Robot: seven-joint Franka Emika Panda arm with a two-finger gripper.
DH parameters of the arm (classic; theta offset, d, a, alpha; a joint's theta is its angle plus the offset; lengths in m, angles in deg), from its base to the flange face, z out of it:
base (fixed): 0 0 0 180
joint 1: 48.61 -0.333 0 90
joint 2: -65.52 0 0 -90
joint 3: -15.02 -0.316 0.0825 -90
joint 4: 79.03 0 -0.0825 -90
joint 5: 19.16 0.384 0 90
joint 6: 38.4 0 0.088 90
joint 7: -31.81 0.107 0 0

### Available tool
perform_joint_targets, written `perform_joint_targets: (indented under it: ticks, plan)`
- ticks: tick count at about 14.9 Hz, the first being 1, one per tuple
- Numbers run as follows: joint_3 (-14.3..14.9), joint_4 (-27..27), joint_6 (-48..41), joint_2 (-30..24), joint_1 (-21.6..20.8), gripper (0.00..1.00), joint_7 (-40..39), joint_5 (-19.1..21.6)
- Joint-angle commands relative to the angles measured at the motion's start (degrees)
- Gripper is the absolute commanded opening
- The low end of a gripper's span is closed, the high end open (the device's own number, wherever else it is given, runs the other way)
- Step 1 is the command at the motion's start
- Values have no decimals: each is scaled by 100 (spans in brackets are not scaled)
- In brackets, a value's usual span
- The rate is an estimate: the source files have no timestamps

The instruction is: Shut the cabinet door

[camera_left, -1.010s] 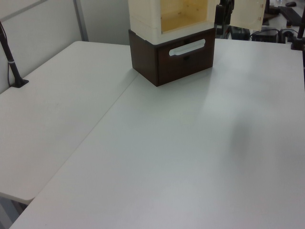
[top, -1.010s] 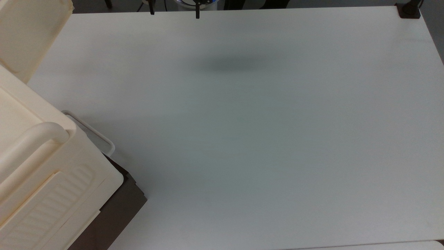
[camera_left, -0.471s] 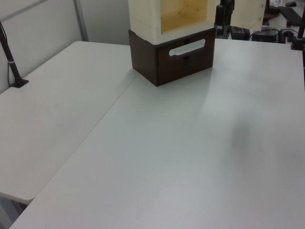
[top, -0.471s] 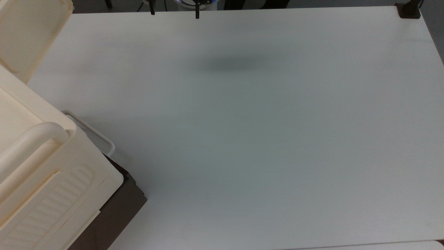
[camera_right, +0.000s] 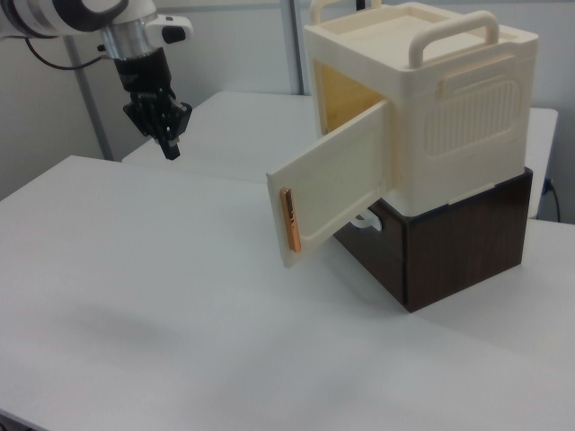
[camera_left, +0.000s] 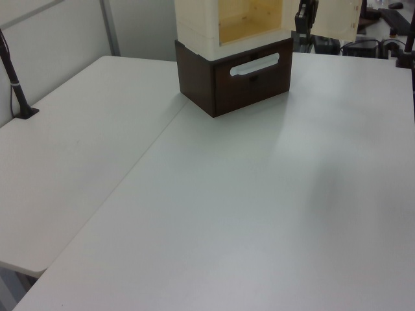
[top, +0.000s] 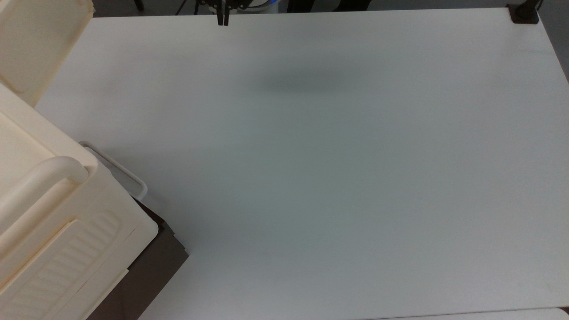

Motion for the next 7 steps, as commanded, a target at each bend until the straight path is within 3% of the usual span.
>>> perform_joint_targets:
  ticks: [1,7]
  plan:
    - [107,115,-64,-164,32,0,-137,31]
    - [196,608,-55,-260,312,0,-75,84]
